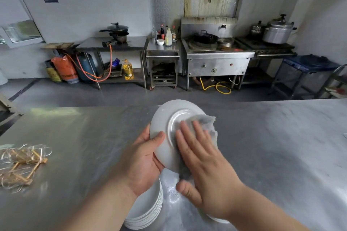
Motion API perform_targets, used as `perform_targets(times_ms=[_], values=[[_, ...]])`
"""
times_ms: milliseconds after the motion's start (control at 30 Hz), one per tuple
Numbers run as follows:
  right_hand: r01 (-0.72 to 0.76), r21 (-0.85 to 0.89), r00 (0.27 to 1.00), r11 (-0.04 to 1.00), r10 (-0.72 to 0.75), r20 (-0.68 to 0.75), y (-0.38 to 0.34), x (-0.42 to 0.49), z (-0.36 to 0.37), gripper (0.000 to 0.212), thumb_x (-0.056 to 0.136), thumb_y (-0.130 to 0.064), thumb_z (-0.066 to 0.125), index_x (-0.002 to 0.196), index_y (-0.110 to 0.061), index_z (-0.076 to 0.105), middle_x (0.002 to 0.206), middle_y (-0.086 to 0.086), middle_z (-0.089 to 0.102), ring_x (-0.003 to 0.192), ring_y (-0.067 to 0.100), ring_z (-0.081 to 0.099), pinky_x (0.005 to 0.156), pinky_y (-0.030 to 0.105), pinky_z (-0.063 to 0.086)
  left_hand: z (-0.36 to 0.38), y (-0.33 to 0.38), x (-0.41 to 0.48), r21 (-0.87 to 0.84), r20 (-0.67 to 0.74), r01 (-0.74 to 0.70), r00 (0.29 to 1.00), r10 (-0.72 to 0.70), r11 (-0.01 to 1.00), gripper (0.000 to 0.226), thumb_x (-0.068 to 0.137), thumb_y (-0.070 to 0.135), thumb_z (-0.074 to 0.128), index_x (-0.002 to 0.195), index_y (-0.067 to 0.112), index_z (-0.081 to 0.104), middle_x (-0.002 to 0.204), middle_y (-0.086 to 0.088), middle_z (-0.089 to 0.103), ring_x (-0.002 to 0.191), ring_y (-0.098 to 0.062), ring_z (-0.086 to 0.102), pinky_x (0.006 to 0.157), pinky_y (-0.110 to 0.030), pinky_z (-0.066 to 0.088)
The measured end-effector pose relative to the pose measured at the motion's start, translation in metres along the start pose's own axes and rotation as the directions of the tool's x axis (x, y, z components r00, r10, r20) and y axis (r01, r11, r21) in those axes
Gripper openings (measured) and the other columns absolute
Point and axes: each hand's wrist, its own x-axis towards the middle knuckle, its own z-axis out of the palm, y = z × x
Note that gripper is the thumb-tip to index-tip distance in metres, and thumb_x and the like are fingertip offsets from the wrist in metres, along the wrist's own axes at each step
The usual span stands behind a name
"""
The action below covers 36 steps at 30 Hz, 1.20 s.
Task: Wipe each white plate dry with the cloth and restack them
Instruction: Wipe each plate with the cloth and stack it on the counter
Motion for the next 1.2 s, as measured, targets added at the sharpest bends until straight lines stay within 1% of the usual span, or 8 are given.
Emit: perform_targets(times_ms=[133,233,400,633,767,900,1100,1200], values=[[0.096,-0.021,0.995,0.995,-0.095,0.028,0.006,0.015,-0.007,0.091,0.097,-0.076,0.007,0.166,-0.018,0.015,0.175,-0.001,0.003,0.161,0.030,-0.005,0.128,0.061,0.009,0.001,-0.007,-0.002,-0.007,0.021,0.042,0.999,-0.042,0.999,0.038,0.087,0.017,0.069,0.124,0.021,0.078,0.134,-0.017,0.071,0.121,-0.028,0.072,0.089,-0.037,0.062],[-0.011,-0.092,1.000,0.996,0.013,0.018,0.022,0.030,-0.022,0.090,0.093,-0.078,0.005,0.165,-0.024,0.008,0.174,-0.005,-0.004,0.159,0.031,-0.018,0.125,0.066,0.002,0.001,0.001,0.001,0.009,0.053,0.019,0.998,-0.020,1.000,0.042,0.093,0.017,0.065,0.135,0.021,0.071,0.138,-0.016,0.070,0.121,-0.029,0.072,0.088,-0.038,0.062],[0.004,-0.032,1.000,0.999,-0.005,-0.027,0.002,0.011,0.001,0.100,0.095,-0.076,0.013,0.164,-0.003,0.015,0.174,0.015,0.002,0.160,0.041,-0.005,0.125,0.064,0.015,-0.002,0.004,0.002,-0.035,0.034,0.016,0.999,-0.015,0.999,0.041,0.095,0.014,0.064,0.136,0.014,0.070,0.142,-0.022,0.065,0.128,-0.033,0.067,0.096,-0.043,0.060],[0.134,-0.010,0.990,0.991,-0.135,-0.050,0.015,0.036,-0.017,0.097,0.096,-0.075,0.015,0.163,-0.004,0.021,0.173,0.013,0.011,0.161,0.033,0.004,0.127,0.058,0.018,0.001,-0.004,-0.003,0.090,0.055,0.105,0.992,-0.110,0.990,0.042,0.094,0.011,0.060,0.132,0.023,0.074,0.132,-0.014,0.073,0.115,-0.023,0.074,0.089,-0.034,0.062],[0.037,0.019,0.998,0.999,-0.035,-0.061,0.039,0.051,-0.035,0.098,0.095,-0.079,0.007,0.164,-0.011,0.024,0.173,0.006,0.017,0.161,0.027,0.012,0.127,0.053,0.019,0.001,0.006,-0.004,0.128,0.121,0.082,0.988,-0.097,0.988,0.050,0.097,0.012,0.059,0.146,0.015,0.061,0.144,-0.024,0.063,0.127,-0.036,0.066,0.105,-0.045,0.057],[-0.091,0.100,0.992,0.991,0.099,-0.079,0.031,0.036,-0.022,0.098,0.096,-0.079,0.006,0.165,-0.010,0.015,0.174,0.003,0.008,0.162,0.025,-0.002,0.128,0.054,0.015,0.001,0.009,-0.005,0.150,0.120,0.100,0.986,-0.118,0.984,0.047,0.098,0.013,0.056,0.144,0.018,0.064,0.145,-0.022,0.063,0.129,-0.035,0.065,0.102,-0.042,0.058],[0.148,-0.037,0.987,0.988,-0.150,-0.057,0.025,0.046,-0.030,0.093,0.098,-0.075,0.008,0.162,-0.011,0.031,0.172,0.005,0.023,0.161,0.028,0.012,0.128,0.053,0.016,0.002,0.008,-0.002,0.230,0.131,0.147,0.975,-0.181,0.962,0.041,0.095,0.013,0.062,0.135,0.019,0.070,0.133,-0.022,0.069,0.111,-0.029,0.072,0.090,-0.038,0.061],[0.017,0.147,0.986,0.989,0.007,-0.164,0.041,0.041,-0.033,0.092,0.100,-0.072,0.010,0.161,-0.006,0.030,0.171,0.008,0.022,0.160,0.024,0.016,0.127,0.050,0.020,-0.001,0.011,0.002,0.132,0.169,0.087,0.980,-0.108,0.988,0.050,0.094,0.012,0.063,0.144,0.013,0.063,0.143,-0.023,0.064,0.125,-0.034,0.067,0.103,-0.043,0.057]])
